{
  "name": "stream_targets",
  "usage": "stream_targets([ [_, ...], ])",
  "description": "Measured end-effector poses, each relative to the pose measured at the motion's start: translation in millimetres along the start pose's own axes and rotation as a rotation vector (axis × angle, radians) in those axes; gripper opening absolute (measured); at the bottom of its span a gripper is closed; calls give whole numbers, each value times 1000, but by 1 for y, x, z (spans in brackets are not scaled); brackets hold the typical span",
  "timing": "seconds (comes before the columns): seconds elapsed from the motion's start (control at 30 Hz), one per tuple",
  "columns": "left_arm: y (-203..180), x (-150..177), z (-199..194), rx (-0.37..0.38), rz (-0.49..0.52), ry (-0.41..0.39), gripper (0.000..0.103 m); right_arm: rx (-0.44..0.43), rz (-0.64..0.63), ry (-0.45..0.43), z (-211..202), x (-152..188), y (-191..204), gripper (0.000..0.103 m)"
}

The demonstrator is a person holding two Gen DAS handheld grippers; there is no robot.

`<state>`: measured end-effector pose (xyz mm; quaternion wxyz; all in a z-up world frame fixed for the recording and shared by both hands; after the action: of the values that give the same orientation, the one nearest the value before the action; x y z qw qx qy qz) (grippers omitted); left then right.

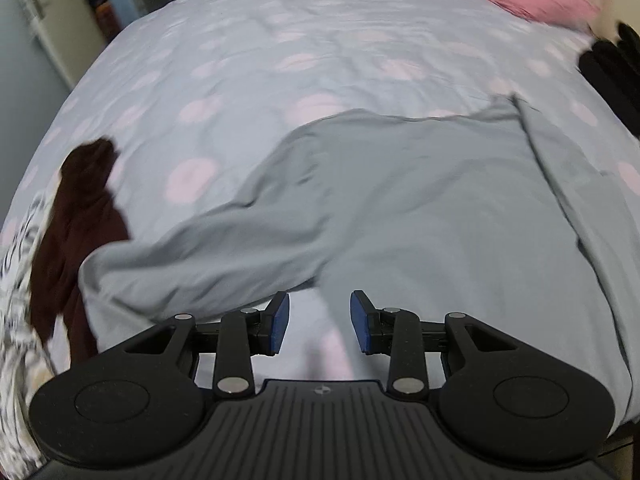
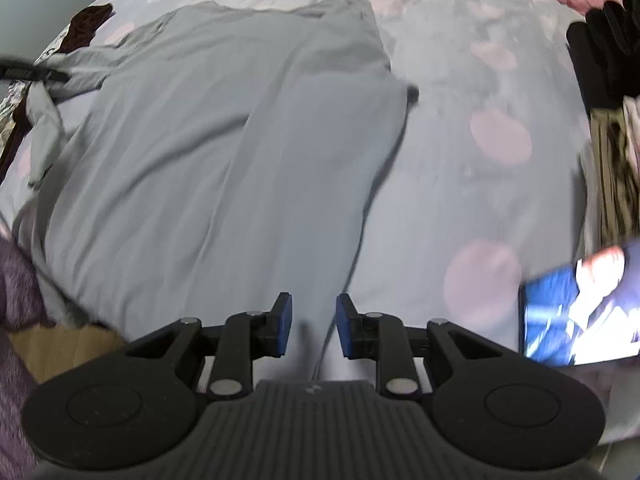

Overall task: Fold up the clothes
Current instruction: 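Release the shirt and move both grippers back above it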

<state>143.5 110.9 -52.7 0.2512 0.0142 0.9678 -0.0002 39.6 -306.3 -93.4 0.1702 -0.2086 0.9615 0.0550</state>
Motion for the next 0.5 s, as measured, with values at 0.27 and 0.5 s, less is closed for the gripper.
stream_targets([
  [0.27,10,-5,14,18,-38,-4,31,61,67,-46,9,-68,-36,27],
  [0.5,-8,-9,39,24,-8,39,31,77,238,-123,39,-118,-78,31],
])
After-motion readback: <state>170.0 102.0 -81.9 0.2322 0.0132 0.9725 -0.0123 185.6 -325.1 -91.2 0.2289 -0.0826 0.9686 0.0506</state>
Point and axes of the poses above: each gripper's, at about its wrist camera, not at the fingertips, and z roughly the way its jaws point, y to its left, x to its underside, the point moved 8 cm from there along z, roughly the way its jaws point, and after that the axes turned 12 degrees about -z, right-handed, at the moved point
